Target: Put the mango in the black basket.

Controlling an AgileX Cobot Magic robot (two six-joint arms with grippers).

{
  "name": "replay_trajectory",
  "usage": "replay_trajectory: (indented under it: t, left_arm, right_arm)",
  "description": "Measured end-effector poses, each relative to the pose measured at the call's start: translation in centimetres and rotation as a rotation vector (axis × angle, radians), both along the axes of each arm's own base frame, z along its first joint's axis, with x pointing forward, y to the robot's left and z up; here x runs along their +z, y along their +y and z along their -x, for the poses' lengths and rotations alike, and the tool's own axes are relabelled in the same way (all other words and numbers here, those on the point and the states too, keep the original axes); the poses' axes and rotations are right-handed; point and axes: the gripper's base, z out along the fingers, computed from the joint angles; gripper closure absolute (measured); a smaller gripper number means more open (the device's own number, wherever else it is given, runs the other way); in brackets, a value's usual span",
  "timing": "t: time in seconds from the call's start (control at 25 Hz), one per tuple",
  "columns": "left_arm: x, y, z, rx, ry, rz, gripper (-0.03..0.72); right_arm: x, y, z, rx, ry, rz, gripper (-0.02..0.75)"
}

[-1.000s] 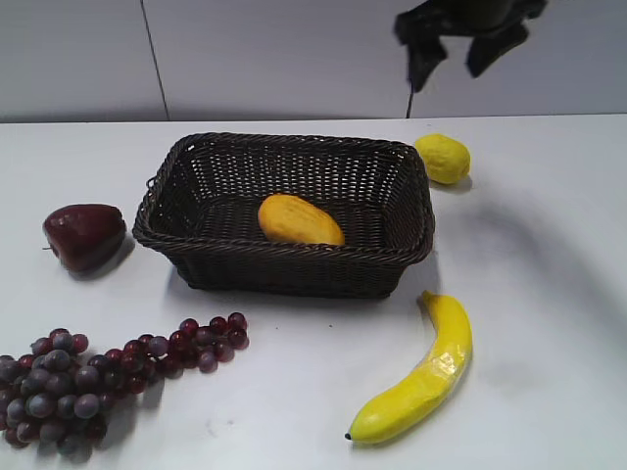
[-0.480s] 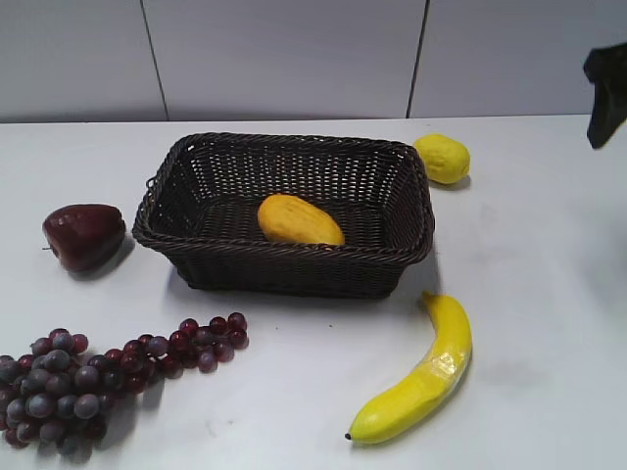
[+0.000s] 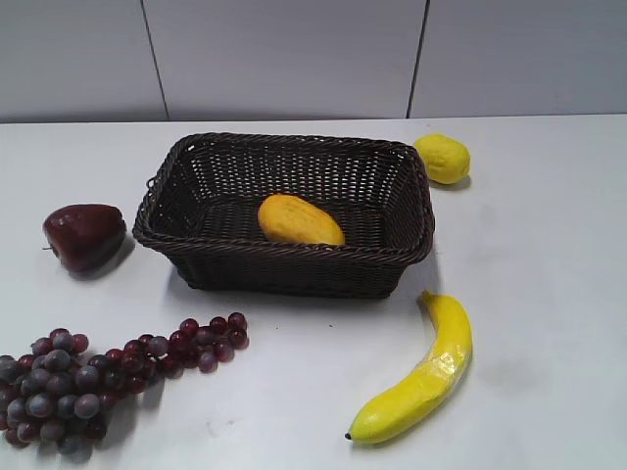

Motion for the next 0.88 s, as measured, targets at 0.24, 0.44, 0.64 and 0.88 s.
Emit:
replay_trajectory:
  t: [0.24,0.44,0.64,0.88]
  left_arm:
    - [0.0,0.0,0.0,0.0,0.0,0.0,0.448]
    - [0.0,0.0,0.0,0.0,0.0,0.0,0.448]
    - [0.0,0.0,0.0,0.0,0.0,0.0,0.448]
    - [0.0,0.0,0.0,0.0,0.0,0.0,0.448]
  right_arm:
    - [0.3,-0.2,6.0,0.0,-0.107,-0.005,0.162]
    - [0.9,-0.4,9.8,0.0,-0.239,-0.012,0.162]
    - [2.4,-0.5,12.8,0.001,-0.425,-0.022,0.162]
    - [3.7,-0.6,15.9,0.002,-0.64,-0.033,0.162]
